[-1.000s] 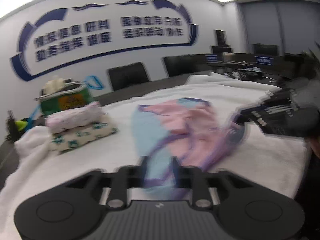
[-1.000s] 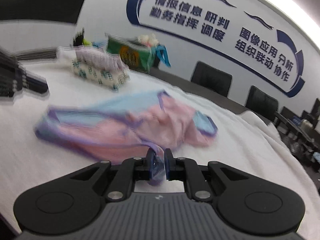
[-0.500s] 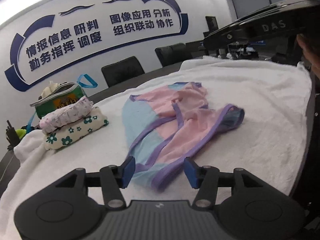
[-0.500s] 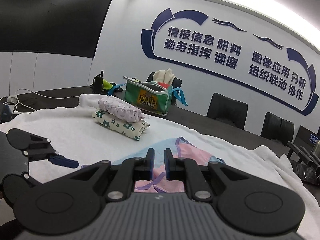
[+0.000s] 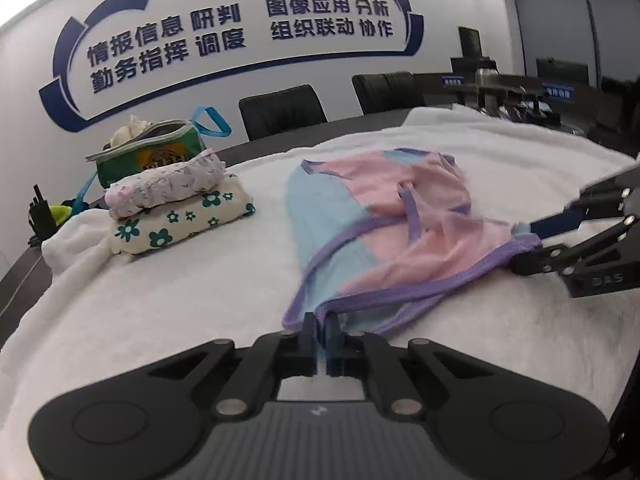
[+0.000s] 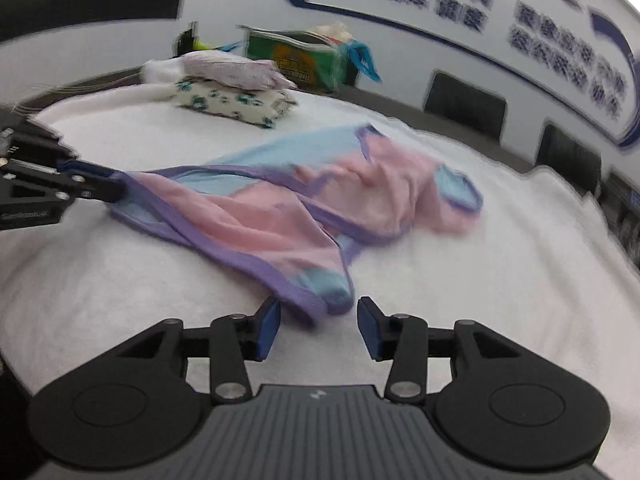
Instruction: Fold clothes
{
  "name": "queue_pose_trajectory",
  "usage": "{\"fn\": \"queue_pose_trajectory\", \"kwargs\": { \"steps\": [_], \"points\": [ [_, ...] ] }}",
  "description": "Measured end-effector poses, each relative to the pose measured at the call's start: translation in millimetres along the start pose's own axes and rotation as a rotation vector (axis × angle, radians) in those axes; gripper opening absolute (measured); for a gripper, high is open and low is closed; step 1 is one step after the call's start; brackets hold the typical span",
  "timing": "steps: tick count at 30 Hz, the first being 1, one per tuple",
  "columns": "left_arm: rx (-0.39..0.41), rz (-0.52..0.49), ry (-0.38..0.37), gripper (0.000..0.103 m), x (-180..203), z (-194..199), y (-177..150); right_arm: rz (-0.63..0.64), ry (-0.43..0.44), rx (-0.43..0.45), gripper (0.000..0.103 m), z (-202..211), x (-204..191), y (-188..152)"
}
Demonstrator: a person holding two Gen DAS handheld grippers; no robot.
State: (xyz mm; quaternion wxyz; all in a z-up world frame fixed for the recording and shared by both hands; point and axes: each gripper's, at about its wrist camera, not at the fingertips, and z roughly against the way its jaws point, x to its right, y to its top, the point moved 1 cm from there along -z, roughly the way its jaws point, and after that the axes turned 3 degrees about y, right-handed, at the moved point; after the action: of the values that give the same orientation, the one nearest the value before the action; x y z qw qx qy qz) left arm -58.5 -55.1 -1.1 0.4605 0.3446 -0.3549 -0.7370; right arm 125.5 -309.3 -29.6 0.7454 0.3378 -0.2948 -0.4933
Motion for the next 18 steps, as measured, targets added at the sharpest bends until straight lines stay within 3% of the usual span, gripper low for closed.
{"fn": "queue_pose_trajectory", "kwargs": {
  "steps": [1,4,12,18],
  "points": [
    [0.005,0.023,-0.007,0.002,-5,1,2,-0.039,-0.002,0.012,0.03,-3,4,-1],
    [0.029,0.086,-0.014,0.001,-18,12,7,-0.107,0.003,0.046,0.011,-1,5,2],
    [0.09,0.106,-0.038,0.001,-17,50,16,0.001,-0.087,0.139,0.009,52,-6,5],
    [0.177,0.108,-0.064,0.001,-11,93,28,-0.043,-0.119,0.265,0.0,111,11,13]
  ]
}}
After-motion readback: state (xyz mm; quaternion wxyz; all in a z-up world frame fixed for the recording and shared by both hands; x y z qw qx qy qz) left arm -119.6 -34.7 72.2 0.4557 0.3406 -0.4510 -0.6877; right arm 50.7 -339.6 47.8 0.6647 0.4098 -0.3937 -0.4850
